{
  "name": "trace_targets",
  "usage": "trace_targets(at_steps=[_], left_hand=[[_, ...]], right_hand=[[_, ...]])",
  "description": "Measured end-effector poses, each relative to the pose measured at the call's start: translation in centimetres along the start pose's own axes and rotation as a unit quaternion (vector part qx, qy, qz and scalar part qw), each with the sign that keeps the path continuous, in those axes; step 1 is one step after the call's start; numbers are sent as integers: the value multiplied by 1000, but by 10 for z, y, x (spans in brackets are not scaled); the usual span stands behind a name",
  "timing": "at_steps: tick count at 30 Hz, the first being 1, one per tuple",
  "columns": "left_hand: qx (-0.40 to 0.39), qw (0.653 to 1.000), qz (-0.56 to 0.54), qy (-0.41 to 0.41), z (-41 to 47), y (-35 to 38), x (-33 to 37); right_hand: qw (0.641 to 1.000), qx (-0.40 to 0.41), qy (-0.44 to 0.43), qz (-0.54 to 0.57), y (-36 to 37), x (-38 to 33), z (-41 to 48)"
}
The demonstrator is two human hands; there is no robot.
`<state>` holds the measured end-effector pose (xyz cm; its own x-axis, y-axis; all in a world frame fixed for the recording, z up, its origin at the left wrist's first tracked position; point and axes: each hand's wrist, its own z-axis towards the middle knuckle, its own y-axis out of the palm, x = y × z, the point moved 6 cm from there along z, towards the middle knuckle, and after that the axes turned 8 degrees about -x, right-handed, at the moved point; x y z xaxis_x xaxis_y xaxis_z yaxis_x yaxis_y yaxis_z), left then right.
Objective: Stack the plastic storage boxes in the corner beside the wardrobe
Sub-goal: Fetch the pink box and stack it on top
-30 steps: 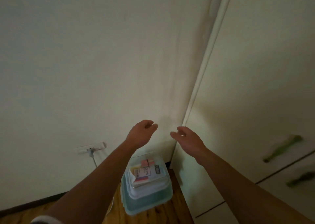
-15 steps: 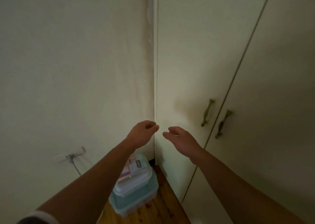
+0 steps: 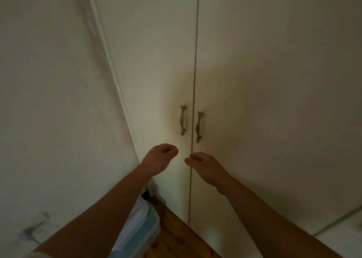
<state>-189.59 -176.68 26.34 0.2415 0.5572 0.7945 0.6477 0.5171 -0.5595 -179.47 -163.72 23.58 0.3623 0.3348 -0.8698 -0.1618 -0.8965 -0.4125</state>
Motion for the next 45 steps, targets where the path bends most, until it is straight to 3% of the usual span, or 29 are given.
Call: trace_targets(at_steps=[12,21,30,45], left_hand=[[-162,977,8,136,-18,95,55],[-313,926,22,211,-77,204,107],[-394,880,52,261,-143,313,178],[-517,777,123,338,-346,553,279]], right_hand=[[976,189,96,40,-35,46,-124],[927,321,167,95,-52,102,-249],[878,415,208,121,-85,148,-373],[786,537,270,143,-135,277,-651]])
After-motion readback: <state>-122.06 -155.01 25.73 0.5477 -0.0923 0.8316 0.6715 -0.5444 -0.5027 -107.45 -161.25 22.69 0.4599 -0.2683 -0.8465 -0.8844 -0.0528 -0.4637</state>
